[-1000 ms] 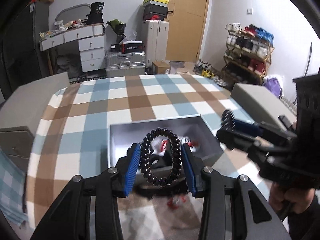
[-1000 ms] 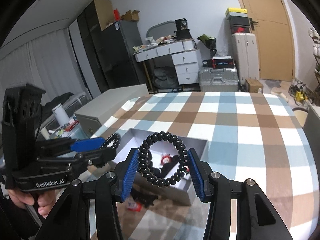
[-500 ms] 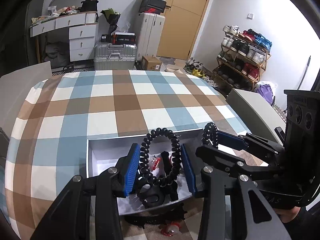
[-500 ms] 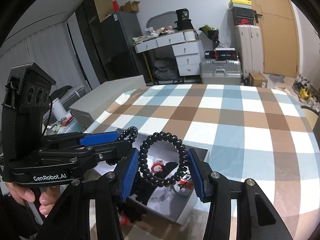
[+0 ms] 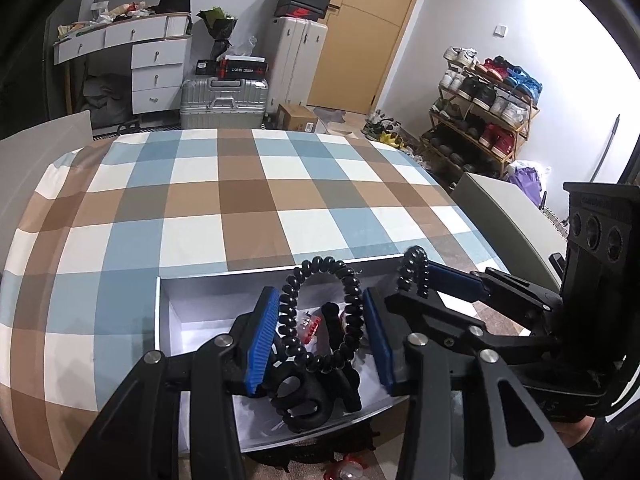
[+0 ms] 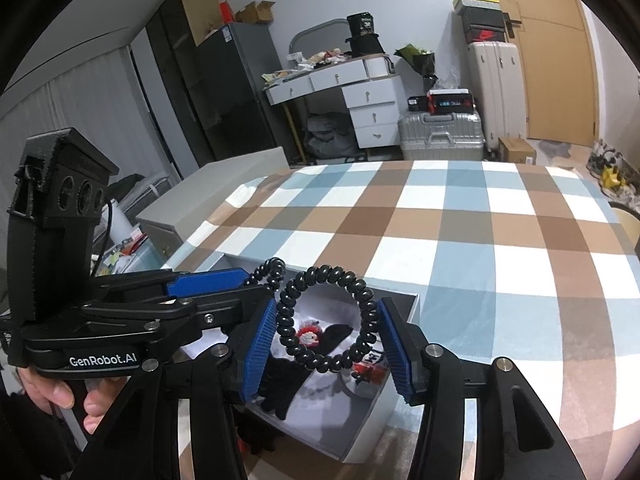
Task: Organize jewelry
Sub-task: 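Carry the bracelet and hair tie over the grey box and lower them in, then open both tools and withdraw them from the grey box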
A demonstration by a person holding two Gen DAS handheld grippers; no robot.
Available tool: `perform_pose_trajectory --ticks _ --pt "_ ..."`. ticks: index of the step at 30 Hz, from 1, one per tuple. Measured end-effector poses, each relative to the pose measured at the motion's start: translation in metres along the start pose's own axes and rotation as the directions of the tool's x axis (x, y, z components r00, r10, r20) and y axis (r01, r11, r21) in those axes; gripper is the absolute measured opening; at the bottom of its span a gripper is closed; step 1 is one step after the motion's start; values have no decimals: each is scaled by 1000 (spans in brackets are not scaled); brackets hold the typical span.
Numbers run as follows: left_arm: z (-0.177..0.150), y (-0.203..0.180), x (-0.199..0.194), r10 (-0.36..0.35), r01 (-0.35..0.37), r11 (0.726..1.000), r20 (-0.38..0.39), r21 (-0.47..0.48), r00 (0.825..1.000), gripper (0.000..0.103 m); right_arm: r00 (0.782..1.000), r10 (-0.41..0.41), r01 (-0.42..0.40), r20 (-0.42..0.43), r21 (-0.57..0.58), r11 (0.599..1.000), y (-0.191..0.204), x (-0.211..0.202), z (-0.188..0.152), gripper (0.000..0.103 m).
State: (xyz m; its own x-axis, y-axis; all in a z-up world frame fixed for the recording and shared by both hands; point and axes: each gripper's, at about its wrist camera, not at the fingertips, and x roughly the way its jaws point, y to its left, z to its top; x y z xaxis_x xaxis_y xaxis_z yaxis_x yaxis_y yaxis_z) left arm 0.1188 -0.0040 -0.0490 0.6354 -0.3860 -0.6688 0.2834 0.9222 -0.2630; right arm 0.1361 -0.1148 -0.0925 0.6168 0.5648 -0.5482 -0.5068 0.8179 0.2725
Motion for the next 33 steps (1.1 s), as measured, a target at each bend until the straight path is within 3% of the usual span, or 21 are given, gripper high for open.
perform_pose_trajectory --ticks 5,23,26,33 --pt "-1 1 -5 -8 8 1000 1 -3 1000 47 1000 7 -7 19 17 1000 -1 -7 1 62" --pt "-6 -15 -49 71 -75 997 116 27 991 57 990 2 -3 143 7 1000 22 -64 3 75" --pt "-10 -17 -55 91 -95 995 135 27 987 69 986 7 -5 165 -12 1000 31 -74 1 78" --pt "-17 -17 -74 143 -148 989 199 10 970 76 979 22 -13 204 -44 999 48 -91 -6 84"
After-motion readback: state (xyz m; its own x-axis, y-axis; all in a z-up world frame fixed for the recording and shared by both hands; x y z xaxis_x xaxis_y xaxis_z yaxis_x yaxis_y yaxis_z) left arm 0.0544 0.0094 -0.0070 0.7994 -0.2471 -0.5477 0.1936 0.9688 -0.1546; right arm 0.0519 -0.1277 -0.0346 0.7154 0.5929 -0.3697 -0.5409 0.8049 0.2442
